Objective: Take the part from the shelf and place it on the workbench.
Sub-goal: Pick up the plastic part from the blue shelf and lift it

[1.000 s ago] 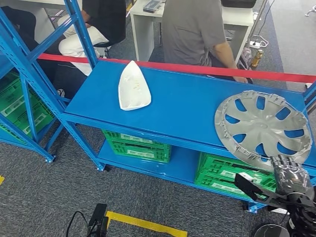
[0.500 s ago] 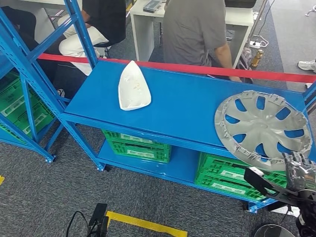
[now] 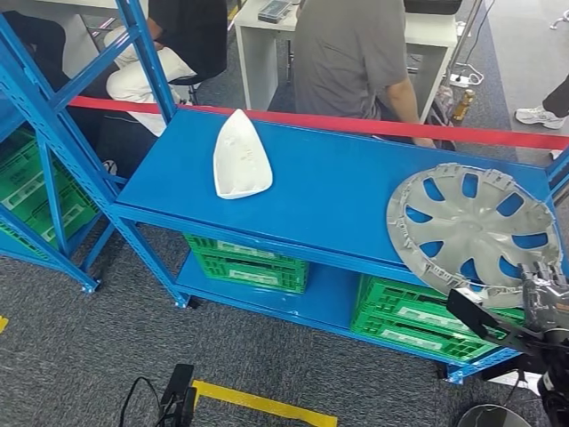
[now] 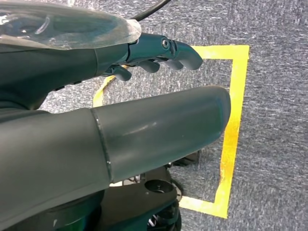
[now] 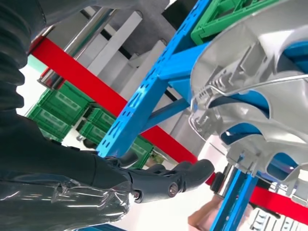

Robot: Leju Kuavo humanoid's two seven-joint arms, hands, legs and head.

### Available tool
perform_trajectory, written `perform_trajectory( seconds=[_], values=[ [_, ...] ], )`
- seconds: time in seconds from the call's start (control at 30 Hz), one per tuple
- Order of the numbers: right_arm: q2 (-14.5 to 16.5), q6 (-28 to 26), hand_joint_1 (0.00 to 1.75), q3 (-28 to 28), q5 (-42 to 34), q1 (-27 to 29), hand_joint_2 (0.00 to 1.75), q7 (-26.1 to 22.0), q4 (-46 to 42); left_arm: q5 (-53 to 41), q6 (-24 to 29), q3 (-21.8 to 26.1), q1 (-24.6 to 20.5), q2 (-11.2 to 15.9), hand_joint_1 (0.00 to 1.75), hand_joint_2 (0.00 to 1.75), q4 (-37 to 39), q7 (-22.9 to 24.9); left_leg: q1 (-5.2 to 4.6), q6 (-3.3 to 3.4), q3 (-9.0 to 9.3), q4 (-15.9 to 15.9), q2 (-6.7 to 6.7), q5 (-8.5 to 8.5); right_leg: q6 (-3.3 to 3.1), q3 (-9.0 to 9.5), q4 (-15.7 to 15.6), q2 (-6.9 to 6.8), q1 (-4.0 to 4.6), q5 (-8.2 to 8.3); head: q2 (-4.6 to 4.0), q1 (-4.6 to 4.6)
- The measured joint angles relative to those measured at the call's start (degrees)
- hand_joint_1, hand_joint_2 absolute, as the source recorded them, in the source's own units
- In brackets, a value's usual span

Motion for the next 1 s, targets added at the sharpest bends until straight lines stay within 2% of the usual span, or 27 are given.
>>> perform_trajectory(
  seconds=[0.43,1.0],
  values=[
    [0.2,-5.5,0.00,4.0,0.9,-5.4,1.75,-2.2,9.3,0.2,0.2,-0.2,-0.2,0.0,0.00,0.00,0.0,0.0,0.00,0.00,-0.02,0.0,-0.03,0.00,0.00,0.02,0.0,-0.02,0.01,0.00,0.00,-0.01],
    [1.7,-8.4,0.00,9.0,0.3,-8.3,1.75,-3.9,17.5,0.2,0.5,-0.2,-0.2,-0.1,0.00,0.00,0.0,0.1,0.00,0.00,-0.02,0.0,-0.03,0.00,0.00,0.03,0.0,-0.03,0.02,0.00,0.00,-0.01]
  ],
)
